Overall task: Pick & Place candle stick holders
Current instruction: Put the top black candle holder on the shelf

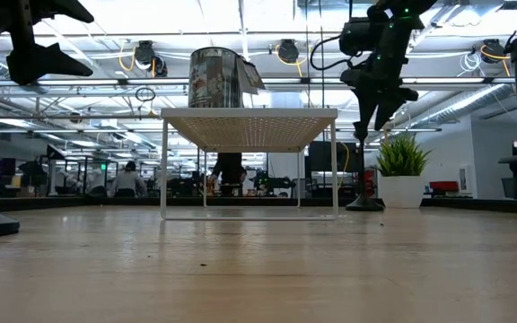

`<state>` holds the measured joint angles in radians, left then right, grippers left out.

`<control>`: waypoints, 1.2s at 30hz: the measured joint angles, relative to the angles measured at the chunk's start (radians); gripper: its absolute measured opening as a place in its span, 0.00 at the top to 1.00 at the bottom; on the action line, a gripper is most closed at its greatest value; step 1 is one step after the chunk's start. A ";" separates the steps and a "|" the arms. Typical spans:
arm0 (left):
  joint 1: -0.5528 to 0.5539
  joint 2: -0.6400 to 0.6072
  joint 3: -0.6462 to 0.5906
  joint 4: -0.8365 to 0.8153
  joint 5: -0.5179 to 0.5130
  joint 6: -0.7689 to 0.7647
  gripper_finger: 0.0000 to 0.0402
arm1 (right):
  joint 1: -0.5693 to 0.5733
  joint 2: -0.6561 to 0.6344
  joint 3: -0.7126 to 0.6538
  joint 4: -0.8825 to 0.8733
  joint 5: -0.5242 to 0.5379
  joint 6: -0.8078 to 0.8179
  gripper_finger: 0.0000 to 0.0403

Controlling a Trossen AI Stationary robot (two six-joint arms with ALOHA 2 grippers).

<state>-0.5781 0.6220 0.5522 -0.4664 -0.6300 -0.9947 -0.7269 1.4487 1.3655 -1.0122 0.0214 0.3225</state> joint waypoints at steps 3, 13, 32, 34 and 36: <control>0.000 0.000 0.000 0.000 0.000 0.000 0.13 | 0.000 0.000 0.000 -0.016 0.000 -0.002 0.54; 0.000 0.000 0.000 0.000 0.000 0.000 0.13 | 0.000 -0.002 0.000 0.017 0.001 -0.002 0.54; 0.000 0.000 0.000 0.000 0.000 0.000 0.13 | 0.009 -0.051 -0.001 -0.010 -0.101 -0.001 0.54; 0.001 0.000 0.000 0.000 -0.001 -0.001 0.13 | 0.009 -0.046 -0.001 -0.010 -0.101 -0.001 0.54; 0.001 0.000 0.000 0.000 -0.001 -0.002 0.13 | 0.009 -0.043 -0.001 -0.015 -0.101 -0.002 0.54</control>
<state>-0.5774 0.6216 0.5522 -0.4667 -0.6308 -0.9970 -0.7181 1.4056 1.3646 -1.0268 -0.0796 0.3202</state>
